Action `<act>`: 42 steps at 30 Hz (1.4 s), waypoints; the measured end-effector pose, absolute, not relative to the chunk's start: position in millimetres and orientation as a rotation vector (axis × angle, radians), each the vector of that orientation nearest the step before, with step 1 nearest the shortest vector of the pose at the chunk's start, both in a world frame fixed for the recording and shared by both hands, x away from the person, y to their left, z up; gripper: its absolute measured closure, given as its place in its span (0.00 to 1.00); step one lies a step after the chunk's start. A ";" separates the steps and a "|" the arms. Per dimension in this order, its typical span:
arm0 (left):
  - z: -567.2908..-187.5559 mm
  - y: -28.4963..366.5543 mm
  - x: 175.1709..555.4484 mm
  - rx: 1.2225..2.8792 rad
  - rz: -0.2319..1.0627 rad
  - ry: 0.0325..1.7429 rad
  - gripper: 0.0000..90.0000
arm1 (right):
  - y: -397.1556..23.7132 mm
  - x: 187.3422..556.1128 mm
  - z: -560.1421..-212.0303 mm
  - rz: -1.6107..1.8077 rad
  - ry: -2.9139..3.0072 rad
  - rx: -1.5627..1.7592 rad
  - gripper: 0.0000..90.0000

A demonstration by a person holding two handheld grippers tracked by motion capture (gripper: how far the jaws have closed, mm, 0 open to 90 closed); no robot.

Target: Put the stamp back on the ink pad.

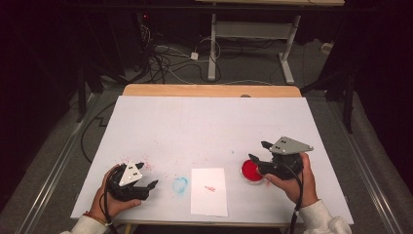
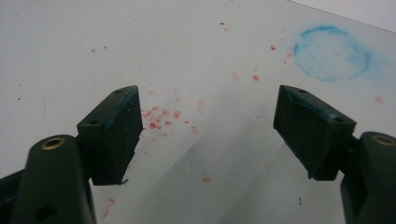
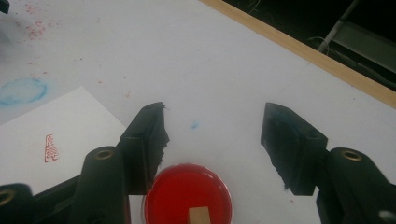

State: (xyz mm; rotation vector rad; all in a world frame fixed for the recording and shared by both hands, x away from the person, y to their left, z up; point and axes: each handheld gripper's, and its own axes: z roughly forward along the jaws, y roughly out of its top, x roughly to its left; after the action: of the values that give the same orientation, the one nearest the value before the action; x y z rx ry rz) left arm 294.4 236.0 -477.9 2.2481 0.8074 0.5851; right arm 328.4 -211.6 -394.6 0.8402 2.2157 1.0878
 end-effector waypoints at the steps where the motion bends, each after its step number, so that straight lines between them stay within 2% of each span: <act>1: -477.6 235.7 294.8 2.247 0.584 0.809 0.26 | -211.8 327.3 -394.3 1.092 2.209 0.834 0.43; 16: -477.0 234.0 296.3 2.247 0.590 0.801 0.26 | -230.1 311.2 -393.9 1.117 2.132 0.767 0.31; 42: -477.8 230.3 296.0 2.258 0.583 0.783 0.26 | -253.0 284.8 -408.3 1.116 2.035 0.745 0.23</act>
State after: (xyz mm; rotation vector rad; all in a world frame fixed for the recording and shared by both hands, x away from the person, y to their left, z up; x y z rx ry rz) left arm 296.0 230.3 -477.8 2.2584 0.7835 0.5828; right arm 284.8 -253.0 -408.3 0.7450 2.0347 1.1160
